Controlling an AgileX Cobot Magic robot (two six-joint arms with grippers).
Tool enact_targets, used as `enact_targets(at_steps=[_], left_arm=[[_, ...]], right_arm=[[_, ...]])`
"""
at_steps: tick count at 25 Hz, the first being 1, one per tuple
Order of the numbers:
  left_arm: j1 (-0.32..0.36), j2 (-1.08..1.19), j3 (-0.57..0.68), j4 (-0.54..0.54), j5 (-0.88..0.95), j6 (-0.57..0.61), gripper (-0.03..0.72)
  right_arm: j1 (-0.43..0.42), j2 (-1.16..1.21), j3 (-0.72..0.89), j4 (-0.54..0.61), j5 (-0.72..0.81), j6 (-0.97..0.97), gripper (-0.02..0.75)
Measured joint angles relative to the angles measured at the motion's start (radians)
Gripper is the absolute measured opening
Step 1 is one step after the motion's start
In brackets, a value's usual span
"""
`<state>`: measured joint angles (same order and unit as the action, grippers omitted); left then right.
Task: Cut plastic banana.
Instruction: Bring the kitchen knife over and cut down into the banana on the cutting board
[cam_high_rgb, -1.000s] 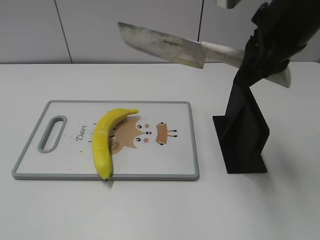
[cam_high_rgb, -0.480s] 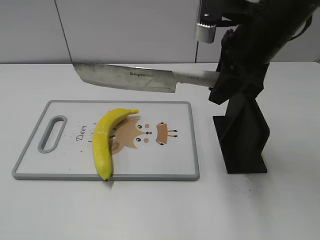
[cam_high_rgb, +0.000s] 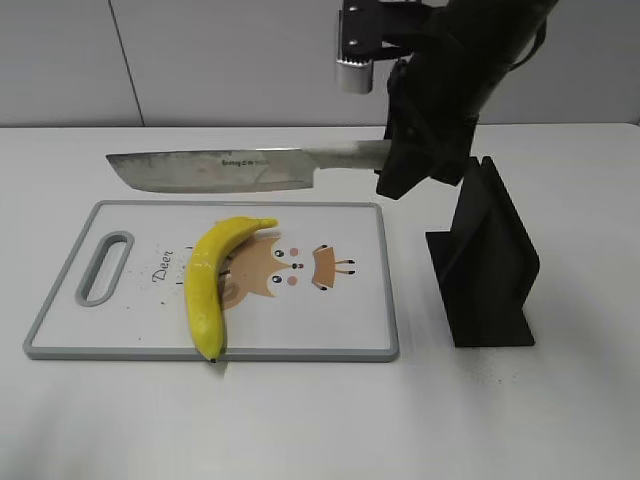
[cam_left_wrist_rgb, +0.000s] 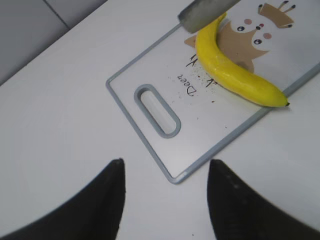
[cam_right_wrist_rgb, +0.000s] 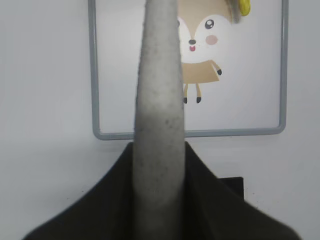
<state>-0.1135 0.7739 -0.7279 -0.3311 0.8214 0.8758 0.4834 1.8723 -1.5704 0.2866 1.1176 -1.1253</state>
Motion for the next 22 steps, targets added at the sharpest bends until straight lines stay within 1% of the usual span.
enact_targets(at_steps=[3,7,10,13,15,19,22], left_arm=[[-0.026,0.139,-0.131,-0.009,0.029,0.072,0.496],[-0.03,0.335,-0.319,-0.019,0.129,0.195,0.483],[-0.03,0.472,-0.416,-0.068,0.189,0.311,0.481],[-0.035,0.594,-0.45,-0.137,0.219,0.476,0.481],[-0.045,0.652,-0.451,-0.149,0.221,0.547,0.481],[-0.08,0.732,-0.452,-0.15,0.203,0.621,0.481],[-0.106,0.78,-0.452,-0.15,0.181,0.646,0.481]], right_arm=[[0.019,0.052,-0.055,-0.023,0.002,-0.017,0.183],[0.04,0.12,-0.1,-0.038,0.012,-0.051,0.183],[0.05,0.145,-0.109,-0.041,0.012,-0.114,0.183],[0.05,0.164,-0.112,-0.042,0.008,-0.138,0.183],[0.05,0.177,-0.112,-0.043,0.001,-0.144,0.183],[0.05,0.191,-0.112,-0.032,-0.061,-0.148,0.183],[0.05,0.191,-0.112,-0.021,-0.095,-0.149,0.183]])
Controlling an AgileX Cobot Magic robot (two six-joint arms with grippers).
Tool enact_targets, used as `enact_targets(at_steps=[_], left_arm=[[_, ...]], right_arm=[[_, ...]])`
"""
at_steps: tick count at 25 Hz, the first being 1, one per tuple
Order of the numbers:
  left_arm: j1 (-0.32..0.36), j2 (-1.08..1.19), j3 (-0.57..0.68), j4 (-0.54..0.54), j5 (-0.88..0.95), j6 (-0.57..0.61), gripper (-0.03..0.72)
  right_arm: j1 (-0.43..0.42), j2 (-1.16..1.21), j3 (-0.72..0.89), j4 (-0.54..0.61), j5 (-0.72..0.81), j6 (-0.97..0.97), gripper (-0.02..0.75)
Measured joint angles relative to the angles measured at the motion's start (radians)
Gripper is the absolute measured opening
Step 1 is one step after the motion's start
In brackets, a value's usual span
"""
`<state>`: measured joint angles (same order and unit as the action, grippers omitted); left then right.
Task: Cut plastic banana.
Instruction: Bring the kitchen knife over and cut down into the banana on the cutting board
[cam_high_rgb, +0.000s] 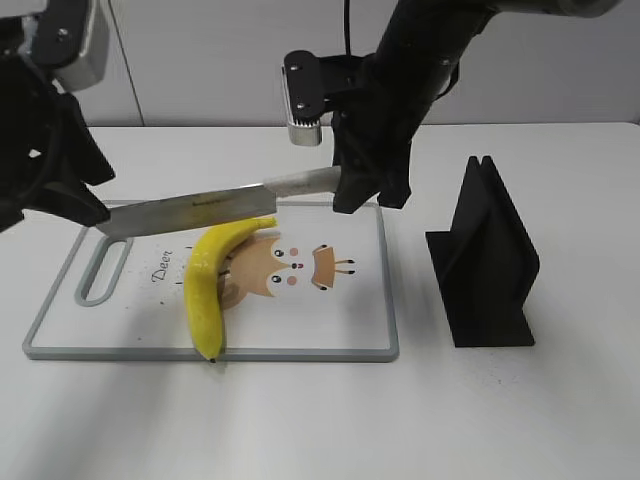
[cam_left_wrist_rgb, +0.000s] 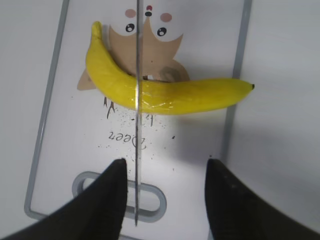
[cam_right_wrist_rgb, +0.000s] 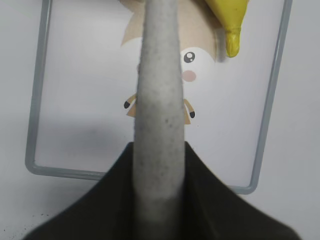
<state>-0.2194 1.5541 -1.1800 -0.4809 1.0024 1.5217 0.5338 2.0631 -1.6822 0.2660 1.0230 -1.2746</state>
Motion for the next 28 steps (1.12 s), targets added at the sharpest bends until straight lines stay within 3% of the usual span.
enact_targets(at_steps=[13,17,24,28], left_arm=[[-0.035,0.122,0.0,0.021,-0.107,0.014,0.462],[-0.035,0.13,0.0,0.026,-0.118,0.014,0.356],[-0.035,0.13,0.0,0.058,-0.12,0.012,0.013],[-0.038,0.13,-0.001,0.083,-0.124,-0.021,-0.019]], right_arm=[[0.0,0.0,0.0,0.073,0.0,-0.006,0.183],[0.0,0.0,0.0,0.074,0.002,-0.006,0.183],[0.0,0.0,0.0,0.074,0.01,-0.006,0.183],[0.0,0.0,0.0,0.081,0.022,-0.002,0.183]])
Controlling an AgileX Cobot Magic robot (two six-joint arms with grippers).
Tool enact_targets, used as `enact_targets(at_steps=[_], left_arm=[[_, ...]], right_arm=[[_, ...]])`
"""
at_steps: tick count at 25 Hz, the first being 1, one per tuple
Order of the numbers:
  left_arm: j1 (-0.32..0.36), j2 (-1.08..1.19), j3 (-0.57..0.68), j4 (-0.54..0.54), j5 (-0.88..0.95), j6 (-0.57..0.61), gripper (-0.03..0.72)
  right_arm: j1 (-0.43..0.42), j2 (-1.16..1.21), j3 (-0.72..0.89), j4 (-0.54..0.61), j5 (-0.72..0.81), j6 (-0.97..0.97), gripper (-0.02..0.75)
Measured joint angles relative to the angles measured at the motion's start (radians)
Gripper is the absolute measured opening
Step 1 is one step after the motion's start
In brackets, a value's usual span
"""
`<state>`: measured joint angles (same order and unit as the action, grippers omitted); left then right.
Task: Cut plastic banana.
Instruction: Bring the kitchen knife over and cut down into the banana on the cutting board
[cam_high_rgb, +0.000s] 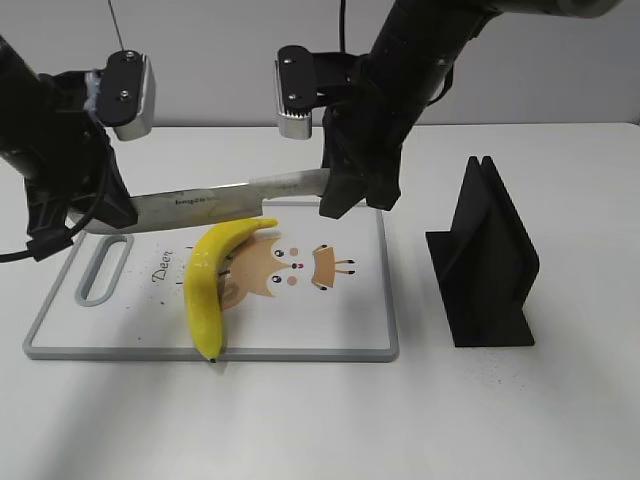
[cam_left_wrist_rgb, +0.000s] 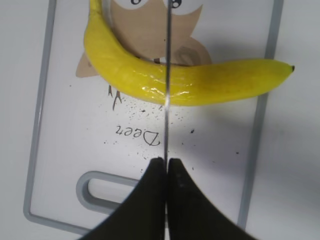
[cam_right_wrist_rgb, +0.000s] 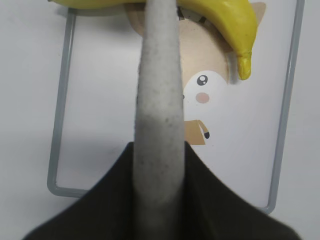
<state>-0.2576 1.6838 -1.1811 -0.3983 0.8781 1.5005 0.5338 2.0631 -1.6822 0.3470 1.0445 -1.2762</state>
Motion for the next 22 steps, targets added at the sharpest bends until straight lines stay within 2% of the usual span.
enact_targets(at_steps=[6,12,22], left_arm=[[-0.001,0.019,-0.001,-0.026,-0.032,-0.009,-0.019],[-0.041,0.065,-0.001,-0.024,-0.051,-0.019,-0.019],[-0.047,0.119,-0.002,0.012,-0.109,-0.049,-0.019]], right_arm=[[0.0,0.001,0.0,-0.042,0.004,0.118,0.183],[0.004,0.047,-0.002,-0.134,0.068,0.191,0.185],[0.006,0.079,-0.002,-0.137,0.014,0.204,0.185]])
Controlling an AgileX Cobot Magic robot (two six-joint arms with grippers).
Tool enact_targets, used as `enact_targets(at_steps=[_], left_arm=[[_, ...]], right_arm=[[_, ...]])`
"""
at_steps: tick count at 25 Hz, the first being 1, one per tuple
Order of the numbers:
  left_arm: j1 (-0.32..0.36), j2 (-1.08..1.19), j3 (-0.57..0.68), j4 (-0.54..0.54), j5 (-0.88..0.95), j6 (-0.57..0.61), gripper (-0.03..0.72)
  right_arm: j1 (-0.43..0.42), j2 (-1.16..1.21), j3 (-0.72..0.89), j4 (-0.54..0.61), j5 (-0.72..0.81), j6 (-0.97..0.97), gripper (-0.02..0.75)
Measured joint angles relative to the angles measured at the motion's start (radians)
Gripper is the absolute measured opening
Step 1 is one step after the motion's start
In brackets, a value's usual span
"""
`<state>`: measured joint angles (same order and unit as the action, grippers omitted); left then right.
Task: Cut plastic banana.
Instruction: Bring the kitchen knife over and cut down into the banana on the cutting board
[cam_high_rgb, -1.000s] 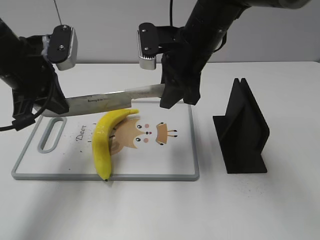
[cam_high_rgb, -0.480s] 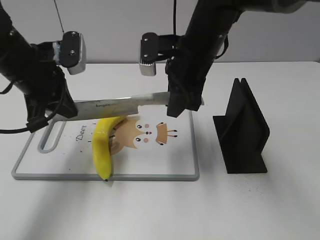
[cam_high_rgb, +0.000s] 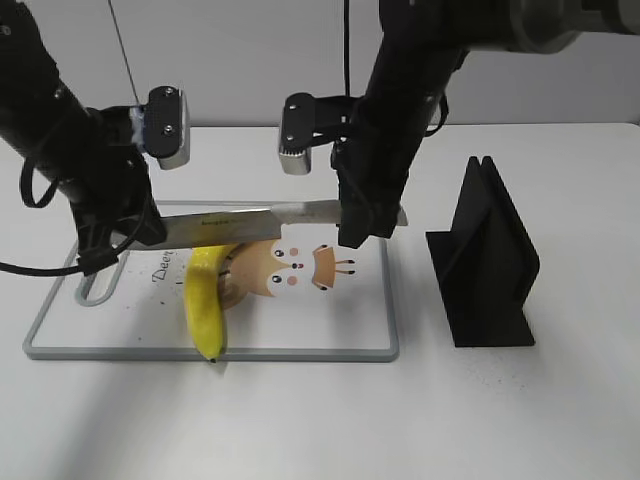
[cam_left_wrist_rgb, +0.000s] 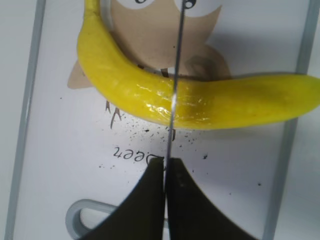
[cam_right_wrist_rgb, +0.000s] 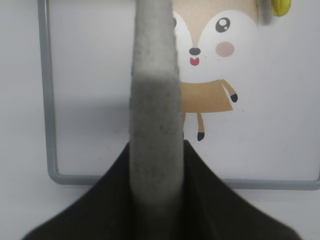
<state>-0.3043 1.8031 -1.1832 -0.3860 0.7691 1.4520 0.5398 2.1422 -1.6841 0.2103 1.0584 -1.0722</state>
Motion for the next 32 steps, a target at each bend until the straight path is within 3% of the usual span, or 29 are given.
enact_targets(at_steps=[20,32], left_arm=[[0.0,0.179,-0.004,-0.026,-0.048,-0.024,-0.017],[-0.003,0.168,0.005,-0.018,-0.054,-0.024,-0.018]], right_arm=[[-0.002,0.119,-0.008,-0.001,-0.017,-0.002,0.197],[-0.003,0.122,-0.01,0.001,-0.008,-0.002,0.2]])
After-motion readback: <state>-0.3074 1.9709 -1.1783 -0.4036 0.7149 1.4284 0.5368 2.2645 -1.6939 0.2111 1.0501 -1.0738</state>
